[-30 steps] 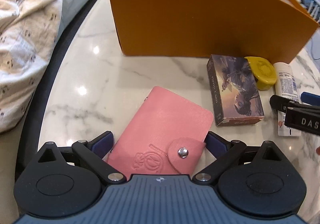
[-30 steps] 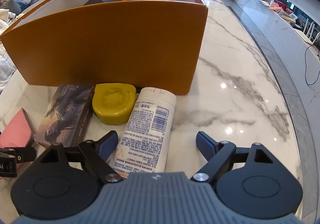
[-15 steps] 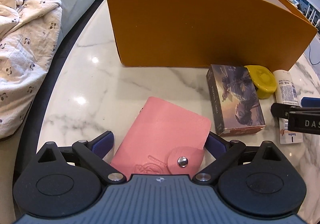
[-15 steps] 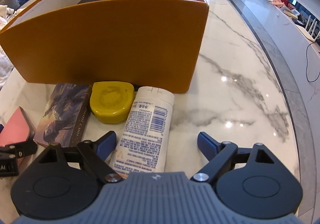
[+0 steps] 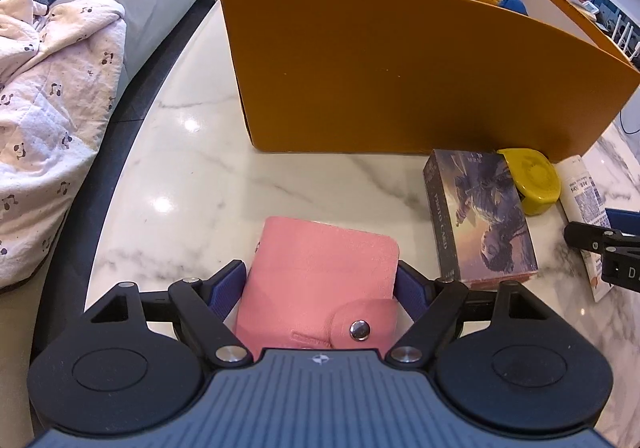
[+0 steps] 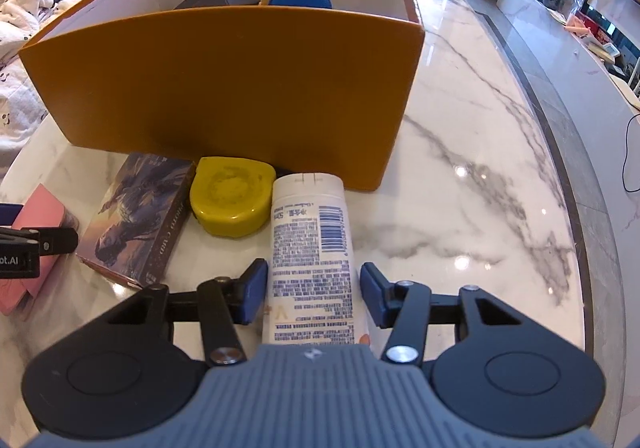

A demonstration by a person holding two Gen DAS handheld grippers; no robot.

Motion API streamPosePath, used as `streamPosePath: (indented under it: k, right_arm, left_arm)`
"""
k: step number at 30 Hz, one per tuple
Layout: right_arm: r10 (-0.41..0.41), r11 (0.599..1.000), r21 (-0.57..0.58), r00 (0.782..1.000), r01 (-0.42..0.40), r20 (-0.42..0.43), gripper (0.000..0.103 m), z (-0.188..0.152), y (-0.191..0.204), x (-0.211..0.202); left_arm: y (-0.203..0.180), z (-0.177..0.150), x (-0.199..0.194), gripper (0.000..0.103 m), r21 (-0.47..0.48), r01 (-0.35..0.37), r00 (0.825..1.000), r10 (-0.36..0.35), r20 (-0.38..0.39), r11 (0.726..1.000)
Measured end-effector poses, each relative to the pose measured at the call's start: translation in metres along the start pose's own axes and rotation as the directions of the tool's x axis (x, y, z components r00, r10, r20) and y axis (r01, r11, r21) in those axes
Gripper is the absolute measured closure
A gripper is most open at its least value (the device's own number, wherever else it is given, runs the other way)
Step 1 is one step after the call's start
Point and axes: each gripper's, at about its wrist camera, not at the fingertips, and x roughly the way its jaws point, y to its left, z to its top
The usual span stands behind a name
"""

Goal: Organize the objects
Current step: 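Lift the pink wallet with the left tool while the right tool approaches the lotion bottle, then hold the pink wallet in the left tool while the right tool grasps the white lotion bottle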

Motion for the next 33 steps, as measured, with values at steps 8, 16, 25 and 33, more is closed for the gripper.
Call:
streamPosePath:
  k: [8, 16, 25, 33]
  right_arm:
    - [-0.004, 0.999, -0.05, 1.0, 0.005, 0.029, 0.051, -0.009, -0.002, -0.01]
    - [0.022, 0.999, -0.04, 0.999, -0.021, 0.038, 0.051, -0.011, -0.005, -0.024]
    - [0.067, 0.997, -0.025, 0.996, -0.066, 0.052, 0.051, -0.018, -0.001, -0.046]
    - [0.076, 0.997, -0.024, 0.994, -0.075, 0.079, 0.052, -0.02, 0.003, -0.062]
  left_arm:
    - [0.007, 0.003, -0.006, 0.012, -0.009, 0.072, 0.996, -0.072, -0.051, 0.997]
    - [-0.005, -0.001, -0.026, 0.014, 0.049, 0.076, 0.997, -0.076, 0.002, 0.996]
    - [-0.01, -0.007, -0.049, 0.015, 0.058, 0.084, 0.995, -0.087, 0.043, 0.995]
    - [-0.013, -0.008, -0.068, 0.015, 0.068, 0.107, 0.99, -0.113, 0.085, 0.992]
